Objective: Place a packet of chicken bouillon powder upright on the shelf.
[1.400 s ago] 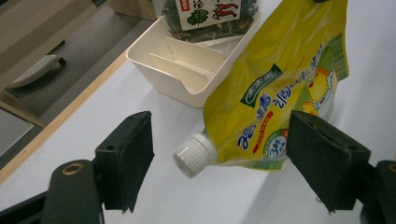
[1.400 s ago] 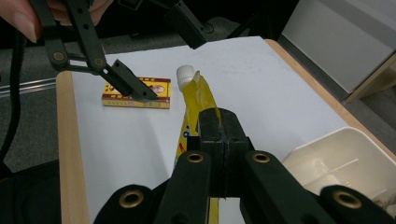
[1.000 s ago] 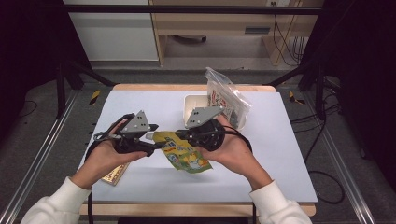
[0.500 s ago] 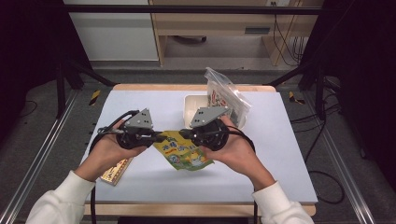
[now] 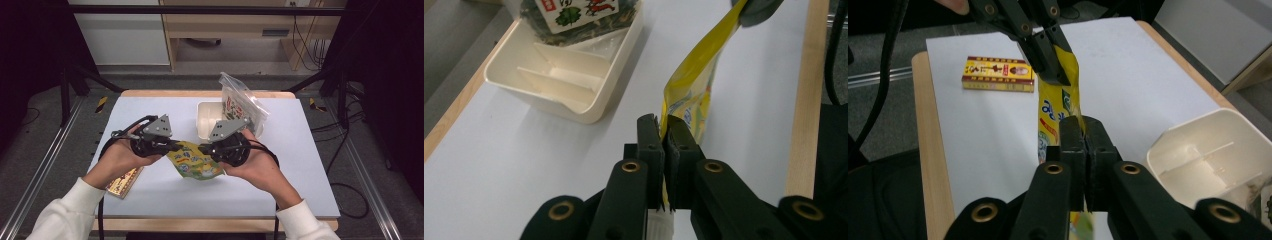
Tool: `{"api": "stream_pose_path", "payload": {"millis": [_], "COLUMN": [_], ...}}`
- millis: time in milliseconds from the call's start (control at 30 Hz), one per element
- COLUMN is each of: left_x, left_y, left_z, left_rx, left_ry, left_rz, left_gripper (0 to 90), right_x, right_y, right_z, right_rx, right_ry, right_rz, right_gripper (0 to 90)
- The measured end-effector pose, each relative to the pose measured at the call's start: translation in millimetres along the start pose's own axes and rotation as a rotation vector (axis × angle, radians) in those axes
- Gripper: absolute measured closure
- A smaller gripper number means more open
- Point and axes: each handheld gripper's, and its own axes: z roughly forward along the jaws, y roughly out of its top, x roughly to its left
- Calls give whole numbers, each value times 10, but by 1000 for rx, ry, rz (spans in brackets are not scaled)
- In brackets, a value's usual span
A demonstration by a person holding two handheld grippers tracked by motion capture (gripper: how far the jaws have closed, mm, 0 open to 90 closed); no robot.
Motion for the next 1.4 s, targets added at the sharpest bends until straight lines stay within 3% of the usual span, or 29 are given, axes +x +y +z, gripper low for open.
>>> {"api": "stream_pose_path", "payload": {"millis": [167,400,533,633,733,867,1000,1233,1400], "left_x": [-41,-73,-86,-57,-35,-25,-14,-10,-18], "left_y": [62,103,109,95,92,104,88,-78,-238], "left_z": [49,94,108,125,114,6,-93,-158,-145], "left_rx": [0,-9,-13,-27,-51,-119,-146,-210,-207], "left_ry": [-12,-29,-21,-4,32,101,171,224,259], "left_rz": [16,33,37,10,-14,-62,-100,-211,-254], "left_gripper": [871,870,852,795,660,431,318,199,161], "right_x": [-56,-99,-101,-129,-170,-241,-295,-336,-364], "right_y": [-18,7,4,-18,-56,-128,-192,-248,-250], "right_z": [38,183,254,243,222,178,117,-49,-146], "right_rx": [52,101,122,106,109,98,79,23,-36], "right_ry": [1,37,50,65,75,80,69,38,18], "right_rz": [-4,-8,5,26,71,135,199,288,334], "right_gripper": [820,760,854,896,900,900,900,900,900]}}
